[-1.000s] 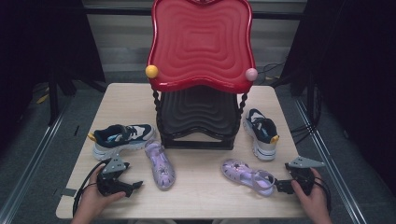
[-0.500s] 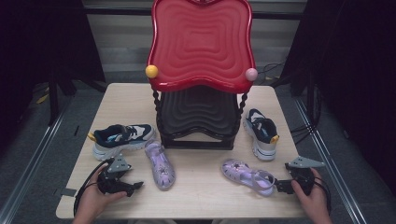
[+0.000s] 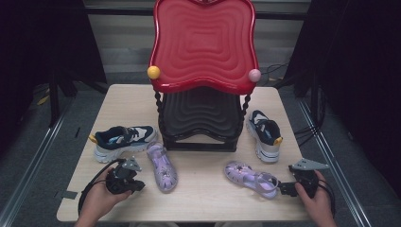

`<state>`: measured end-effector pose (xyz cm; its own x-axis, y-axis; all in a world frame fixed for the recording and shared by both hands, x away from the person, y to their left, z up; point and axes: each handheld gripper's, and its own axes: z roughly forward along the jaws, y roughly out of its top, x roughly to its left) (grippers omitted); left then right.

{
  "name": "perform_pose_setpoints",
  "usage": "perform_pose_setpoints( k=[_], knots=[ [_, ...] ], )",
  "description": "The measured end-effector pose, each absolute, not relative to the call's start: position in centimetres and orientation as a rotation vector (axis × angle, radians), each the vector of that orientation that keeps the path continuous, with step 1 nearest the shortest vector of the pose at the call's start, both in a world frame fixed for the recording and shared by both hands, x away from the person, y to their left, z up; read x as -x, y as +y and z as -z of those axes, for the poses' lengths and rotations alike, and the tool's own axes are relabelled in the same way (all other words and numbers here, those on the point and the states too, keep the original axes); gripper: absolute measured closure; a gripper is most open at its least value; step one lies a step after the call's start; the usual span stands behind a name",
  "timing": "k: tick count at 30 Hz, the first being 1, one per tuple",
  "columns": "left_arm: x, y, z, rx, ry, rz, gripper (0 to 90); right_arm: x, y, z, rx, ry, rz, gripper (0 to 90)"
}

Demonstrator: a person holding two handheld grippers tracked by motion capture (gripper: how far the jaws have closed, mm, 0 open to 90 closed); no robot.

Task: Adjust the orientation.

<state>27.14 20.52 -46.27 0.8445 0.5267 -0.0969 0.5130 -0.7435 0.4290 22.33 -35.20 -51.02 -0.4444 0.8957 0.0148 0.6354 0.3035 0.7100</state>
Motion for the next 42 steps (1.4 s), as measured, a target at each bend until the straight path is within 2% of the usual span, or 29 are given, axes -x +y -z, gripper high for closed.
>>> perform_pose_setpoints(
  k=[14,24,35,42],
  knots=[
    [-27.2,15.8,46.2,-2.645,0.594,-0.034,90.0,-22.3,-35.2,51.0,-1.369,2.192,-0.925,8.9],
    [-27.6,12.4,46.1,-2.647,0.542,0.000,90.0,-22.3,-35.2,51.0,-1.369,2.192,-0.925,8.9],
    [-28.6,11.1,46.4,-2.662,0.540,0.019,90.0,-22.3,-35.2,51.0,-1.369,2.192,-0.925,8.9],
    [-28.0,13.3,44.9,-2.667,0.568,0.038,90.0,-22.3,-35.2,51.0,-1.369,2.193,-0.925,8.9]
  ],
)
